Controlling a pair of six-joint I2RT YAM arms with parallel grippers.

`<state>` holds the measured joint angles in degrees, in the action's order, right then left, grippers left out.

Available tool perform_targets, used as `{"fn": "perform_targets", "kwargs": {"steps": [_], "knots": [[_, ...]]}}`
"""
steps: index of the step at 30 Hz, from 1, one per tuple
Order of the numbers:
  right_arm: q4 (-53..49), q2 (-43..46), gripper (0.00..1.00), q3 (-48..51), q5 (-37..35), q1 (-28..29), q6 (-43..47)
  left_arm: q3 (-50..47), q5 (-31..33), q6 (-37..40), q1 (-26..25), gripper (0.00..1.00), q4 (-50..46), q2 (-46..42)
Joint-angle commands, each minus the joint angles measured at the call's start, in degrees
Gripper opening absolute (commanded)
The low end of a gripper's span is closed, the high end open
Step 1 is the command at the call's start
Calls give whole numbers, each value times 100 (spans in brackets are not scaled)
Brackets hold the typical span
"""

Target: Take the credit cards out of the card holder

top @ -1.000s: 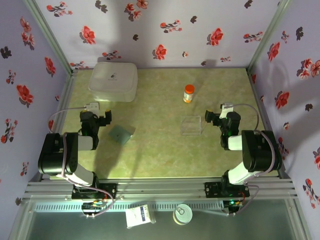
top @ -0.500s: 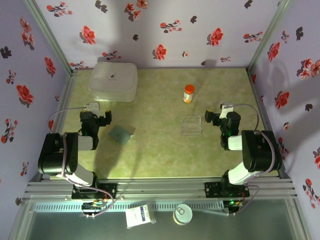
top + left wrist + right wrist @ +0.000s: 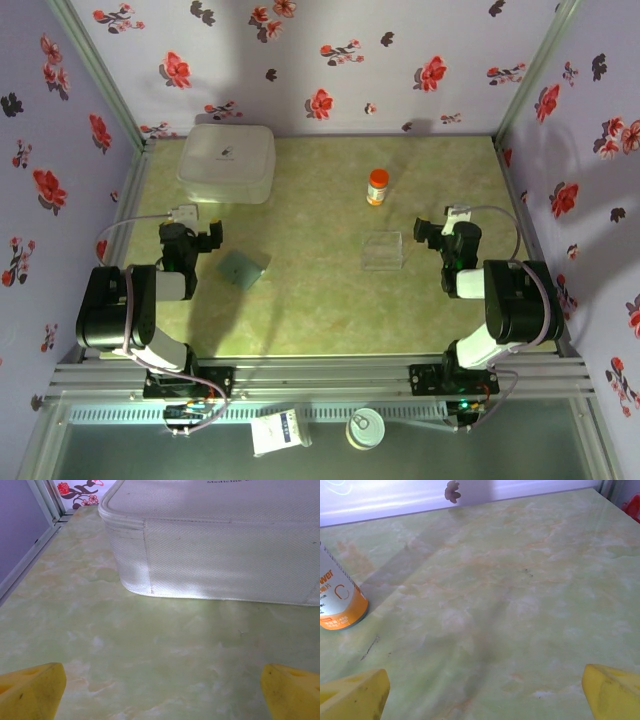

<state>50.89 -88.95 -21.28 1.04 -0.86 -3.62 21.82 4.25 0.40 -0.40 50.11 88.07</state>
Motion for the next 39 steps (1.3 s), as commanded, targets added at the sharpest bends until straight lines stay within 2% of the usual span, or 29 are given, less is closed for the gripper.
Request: {"fn": "perform_targets", "kwargs": {"steps": [1, 5, 11, 15, 19, 21, 25, 29, 34, 36, 39], "knots": [[-44, -29, 99, -116, -164, -37, -64, 96, 42, -33, 35, 100, 13, 25], [-151, 146, 99, -125, -234, -10, -60, 94, 589, -187, -18, 100, -95, -175], [-1496, 813, 99, -566, -225, 24, -30, 138, 1093, -185, -100, 100, -755, -903], [-2530, 1266, 99, -859, -222, 109, -69, 342, 1272, -528, -176, 100, -1798, -1607], [-3610, 1761, 98, -1143, -260, 289, -118, 723, 1252, -1058, -227, 100, -3302, -2339], [-4134, 1995, 96, -1275, -252, 366, -280, 940, 1056, -1399, -244, 100, -4052, -2635], [-5096, 2376, 87, -1519, -108, 553, -712, 1414, 100, -1851, -265, 100, -5431, -3115], [-5817, 2517, 77, -1699, 57, 714, -1176, 2078, -584, -2070, -264, 100, -7035, -3355], [-6710, 2365, 63, -2066, 331, 899, -1370, 2862, -1139, -1930, -272, 100, -8505, -3248], [-6939, 2240, 61, -2141, 506, 926, -1340, 3168, -1363, -1718, -284, 100, -8969, -3091], [-7119, 2038, 56, -2171, 786, 945, -1272, 3206, -1385, -1221, -283, 100, -9059, -2948]]}}
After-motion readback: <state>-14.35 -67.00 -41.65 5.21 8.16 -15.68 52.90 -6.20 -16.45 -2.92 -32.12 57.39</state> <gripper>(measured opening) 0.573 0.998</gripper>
